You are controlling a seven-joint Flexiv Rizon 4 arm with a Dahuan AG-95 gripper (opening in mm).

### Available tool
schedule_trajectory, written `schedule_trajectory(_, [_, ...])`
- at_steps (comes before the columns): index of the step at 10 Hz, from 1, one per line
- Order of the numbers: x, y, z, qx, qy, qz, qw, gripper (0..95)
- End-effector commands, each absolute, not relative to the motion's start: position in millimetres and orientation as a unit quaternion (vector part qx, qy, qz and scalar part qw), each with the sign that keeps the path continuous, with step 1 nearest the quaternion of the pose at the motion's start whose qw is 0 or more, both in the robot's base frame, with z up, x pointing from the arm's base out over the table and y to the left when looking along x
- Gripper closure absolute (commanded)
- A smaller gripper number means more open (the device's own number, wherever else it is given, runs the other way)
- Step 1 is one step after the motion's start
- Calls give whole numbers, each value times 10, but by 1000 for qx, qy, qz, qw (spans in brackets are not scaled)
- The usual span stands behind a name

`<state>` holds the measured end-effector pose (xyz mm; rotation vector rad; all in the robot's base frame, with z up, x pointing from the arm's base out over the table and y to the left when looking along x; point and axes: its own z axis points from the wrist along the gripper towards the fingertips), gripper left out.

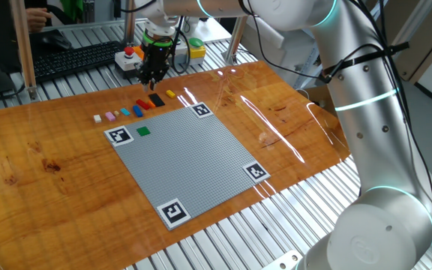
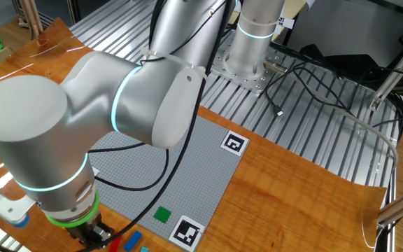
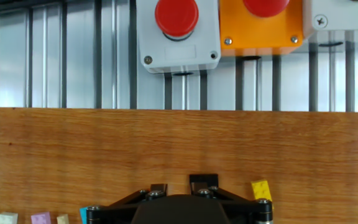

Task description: Stack small Lego blocks one on top of the other

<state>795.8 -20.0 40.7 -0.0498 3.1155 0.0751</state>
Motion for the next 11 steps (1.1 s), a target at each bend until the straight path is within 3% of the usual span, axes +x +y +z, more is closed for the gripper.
schedule_trajectory(1, [7938, -197, 420, -14, 1000, 25, 12, 760])
schedule_trajectory(11, [7707, -186, 303, -26, 999, 31, 21, 760])
